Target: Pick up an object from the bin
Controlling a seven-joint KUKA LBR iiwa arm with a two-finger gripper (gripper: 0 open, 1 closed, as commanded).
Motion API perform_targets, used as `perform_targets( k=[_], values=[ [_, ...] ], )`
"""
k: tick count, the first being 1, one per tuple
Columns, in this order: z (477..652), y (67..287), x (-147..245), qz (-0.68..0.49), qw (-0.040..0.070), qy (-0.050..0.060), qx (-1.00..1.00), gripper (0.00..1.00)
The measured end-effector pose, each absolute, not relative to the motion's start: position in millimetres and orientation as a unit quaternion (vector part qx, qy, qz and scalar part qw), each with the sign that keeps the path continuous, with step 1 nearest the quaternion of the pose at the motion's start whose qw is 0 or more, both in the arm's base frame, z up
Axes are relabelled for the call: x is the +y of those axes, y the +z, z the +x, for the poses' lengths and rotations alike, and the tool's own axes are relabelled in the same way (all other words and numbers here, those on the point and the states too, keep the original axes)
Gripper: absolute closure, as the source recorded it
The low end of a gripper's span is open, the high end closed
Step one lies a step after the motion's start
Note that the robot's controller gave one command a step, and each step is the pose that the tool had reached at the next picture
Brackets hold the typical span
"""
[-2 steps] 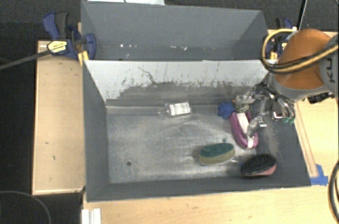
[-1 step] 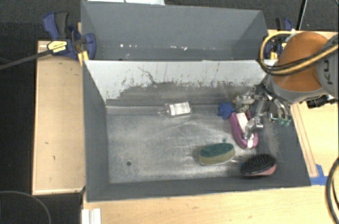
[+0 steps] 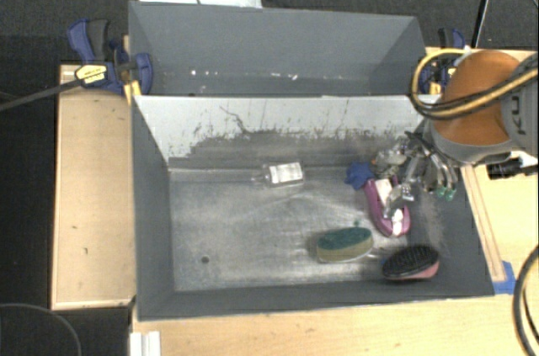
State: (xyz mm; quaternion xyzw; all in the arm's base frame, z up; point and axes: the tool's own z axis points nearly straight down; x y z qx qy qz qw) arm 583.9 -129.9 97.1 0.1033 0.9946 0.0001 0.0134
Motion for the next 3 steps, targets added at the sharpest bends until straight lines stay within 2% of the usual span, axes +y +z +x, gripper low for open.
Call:
perform_targets(
  k=[1,2,3],
  values=[
    [581.9,96,-129,0.165,0.013,0.002,0.986,0.00],
    [561.3,73,-104,0.053,0.007,0.000,0.999,0.00],
    [562.3,75,-105,0.053,0.008,0.000,0.999,1.00]
  ],
)
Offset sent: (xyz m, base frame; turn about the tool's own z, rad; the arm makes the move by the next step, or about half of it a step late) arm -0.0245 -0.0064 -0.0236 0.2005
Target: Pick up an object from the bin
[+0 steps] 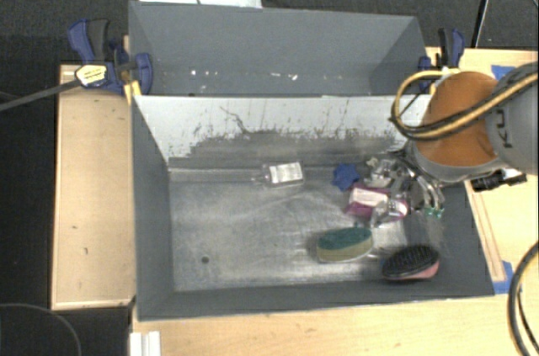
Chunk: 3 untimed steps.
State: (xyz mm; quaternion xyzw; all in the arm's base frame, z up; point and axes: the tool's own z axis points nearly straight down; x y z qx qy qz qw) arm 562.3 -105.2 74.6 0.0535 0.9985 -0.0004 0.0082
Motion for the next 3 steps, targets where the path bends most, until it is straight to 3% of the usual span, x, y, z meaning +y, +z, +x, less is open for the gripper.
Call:
perform_targets(
  k=[1,2,3],
  values=[
    [572.4,148,-102,0.063,0.005,0.000,0.998,1.00],
    [568.4,132,-140,0.063,0.000,0.001,0.998,1.00],
    [580.5,234,-134,0.063,0.006,-0.001,0.998,1.00]
  ],
)
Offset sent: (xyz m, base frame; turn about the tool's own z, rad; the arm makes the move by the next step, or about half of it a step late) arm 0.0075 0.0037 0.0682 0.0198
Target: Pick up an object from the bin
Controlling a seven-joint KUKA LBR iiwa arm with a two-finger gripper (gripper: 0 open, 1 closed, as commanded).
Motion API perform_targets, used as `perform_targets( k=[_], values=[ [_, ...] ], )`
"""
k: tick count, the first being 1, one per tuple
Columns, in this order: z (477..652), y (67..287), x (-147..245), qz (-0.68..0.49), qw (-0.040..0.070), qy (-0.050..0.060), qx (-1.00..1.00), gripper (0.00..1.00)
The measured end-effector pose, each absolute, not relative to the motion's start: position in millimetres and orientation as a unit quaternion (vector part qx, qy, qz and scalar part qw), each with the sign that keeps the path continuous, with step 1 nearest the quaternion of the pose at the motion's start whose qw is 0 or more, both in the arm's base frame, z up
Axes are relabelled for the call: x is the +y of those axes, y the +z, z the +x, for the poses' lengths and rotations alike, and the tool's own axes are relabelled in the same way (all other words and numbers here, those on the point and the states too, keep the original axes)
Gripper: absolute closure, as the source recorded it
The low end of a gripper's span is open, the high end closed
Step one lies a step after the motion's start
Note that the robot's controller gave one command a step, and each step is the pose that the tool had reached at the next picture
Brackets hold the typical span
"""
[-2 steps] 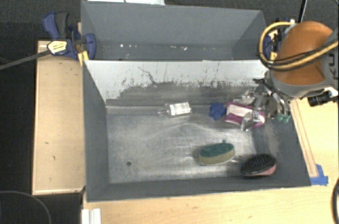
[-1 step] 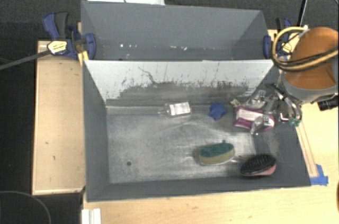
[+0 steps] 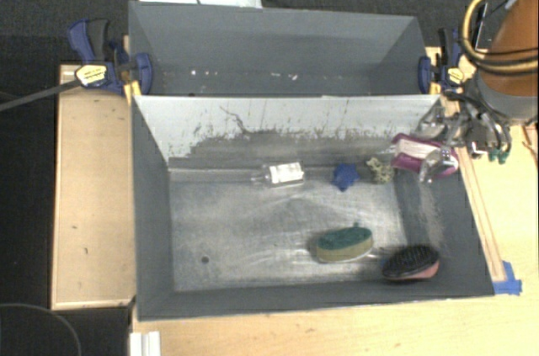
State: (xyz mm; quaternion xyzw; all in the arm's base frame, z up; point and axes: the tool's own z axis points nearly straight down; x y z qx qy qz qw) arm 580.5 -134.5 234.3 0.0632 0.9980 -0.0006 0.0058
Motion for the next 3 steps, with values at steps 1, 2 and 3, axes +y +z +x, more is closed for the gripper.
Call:
perform_targets(
  k=[1,2,3],
  values=[
    [561.9,142,-91,0.121,-0.004,0.001,0.993,1.00],
    [550.1,236,-97,0.110,0.005,0.000,0.994,1.00],
    [586.5,206,-125,-0.054,0.001,-0.001,0.999,1.00]
  ],
)
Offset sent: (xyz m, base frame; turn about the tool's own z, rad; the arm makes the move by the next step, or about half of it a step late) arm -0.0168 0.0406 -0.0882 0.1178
